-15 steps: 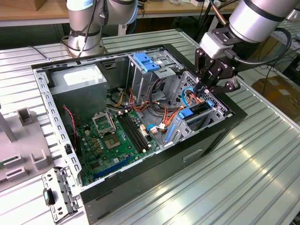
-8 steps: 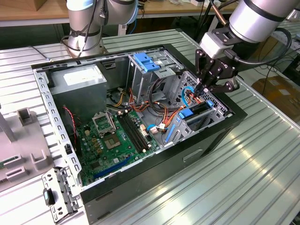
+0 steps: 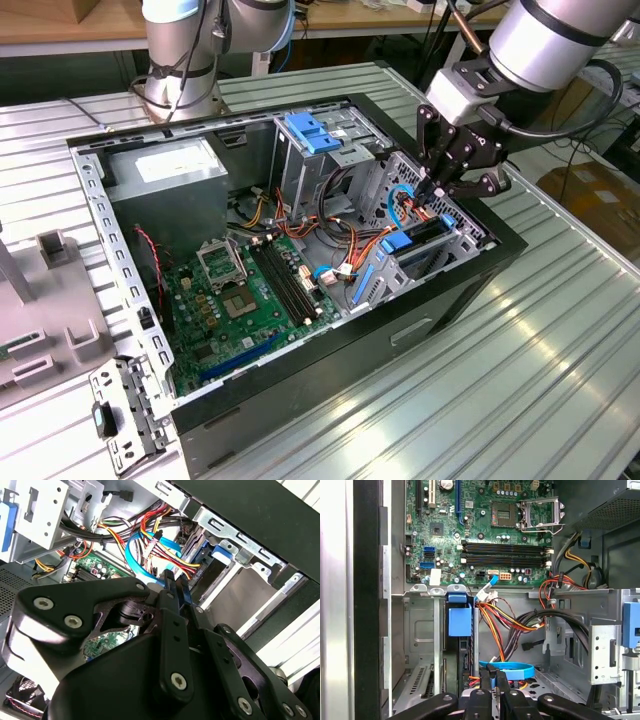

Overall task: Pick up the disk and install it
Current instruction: 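Insert the second disk wire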

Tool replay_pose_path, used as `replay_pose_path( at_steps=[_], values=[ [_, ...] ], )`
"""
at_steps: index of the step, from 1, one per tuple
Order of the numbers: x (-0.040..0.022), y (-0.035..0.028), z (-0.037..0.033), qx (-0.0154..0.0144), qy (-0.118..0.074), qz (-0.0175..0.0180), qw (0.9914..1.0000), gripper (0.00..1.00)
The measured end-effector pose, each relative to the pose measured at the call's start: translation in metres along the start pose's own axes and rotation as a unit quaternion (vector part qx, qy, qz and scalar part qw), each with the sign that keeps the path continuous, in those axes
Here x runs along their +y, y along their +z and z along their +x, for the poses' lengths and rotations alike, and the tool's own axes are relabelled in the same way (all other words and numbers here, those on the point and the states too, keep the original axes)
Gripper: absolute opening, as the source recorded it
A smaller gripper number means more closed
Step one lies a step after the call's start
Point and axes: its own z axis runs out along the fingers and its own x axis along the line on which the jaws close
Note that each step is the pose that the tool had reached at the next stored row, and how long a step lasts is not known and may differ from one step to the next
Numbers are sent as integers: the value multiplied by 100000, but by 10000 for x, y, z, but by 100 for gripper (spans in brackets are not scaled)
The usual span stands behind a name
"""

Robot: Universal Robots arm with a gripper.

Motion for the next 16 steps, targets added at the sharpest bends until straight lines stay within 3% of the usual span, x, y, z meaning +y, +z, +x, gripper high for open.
replay_pose_path(
  at_steps=[9,16],
  values=[
    [-1,-9,156,-45,1,0,100000,16],
    [-2,0,199,-49,3,1,100000,16]
  ],
)
